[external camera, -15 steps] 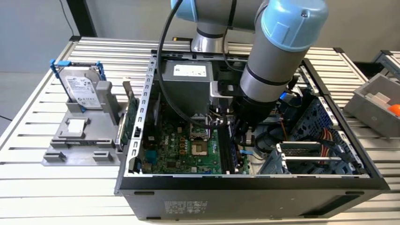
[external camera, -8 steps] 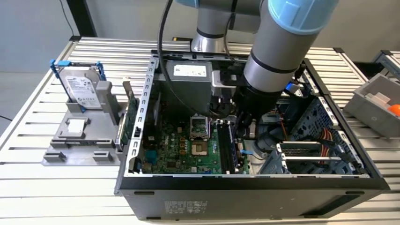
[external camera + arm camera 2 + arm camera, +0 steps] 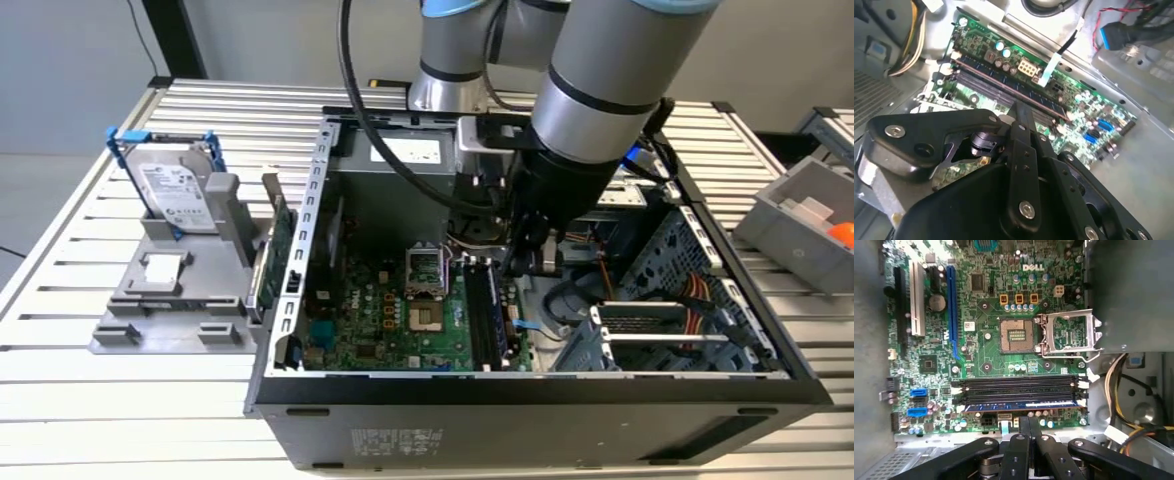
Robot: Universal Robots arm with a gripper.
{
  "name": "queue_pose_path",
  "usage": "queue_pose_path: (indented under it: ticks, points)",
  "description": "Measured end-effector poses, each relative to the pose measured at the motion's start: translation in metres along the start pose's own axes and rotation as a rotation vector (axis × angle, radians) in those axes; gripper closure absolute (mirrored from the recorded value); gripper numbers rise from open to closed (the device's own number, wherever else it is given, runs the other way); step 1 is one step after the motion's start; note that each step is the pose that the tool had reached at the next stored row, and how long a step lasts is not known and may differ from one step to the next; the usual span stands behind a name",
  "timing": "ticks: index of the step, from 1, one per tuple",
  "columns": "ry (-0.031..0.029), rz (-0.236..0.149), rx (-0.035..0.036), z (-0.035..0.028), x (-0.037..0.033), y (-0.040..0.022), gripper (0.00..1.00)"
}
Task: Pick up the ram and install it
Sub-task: 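Press down the ram until it locks into place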
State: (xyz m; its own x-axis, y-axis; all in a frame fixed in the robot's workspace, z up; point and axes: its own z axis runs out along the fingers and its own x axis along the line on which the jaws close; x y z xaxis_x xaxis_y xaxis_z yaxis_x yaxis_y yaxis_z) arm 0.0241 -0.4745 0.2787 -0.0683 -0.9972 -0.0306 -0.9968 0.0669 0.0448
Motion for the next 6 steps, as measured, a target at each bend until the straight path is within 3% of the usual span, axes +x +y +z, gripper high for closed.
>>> queue_pose_path:
  ticks: [6]
  points:
    - [-0.0001, 0.0, -0.0002, 0.0, 0.0, 0.0, 1.0]
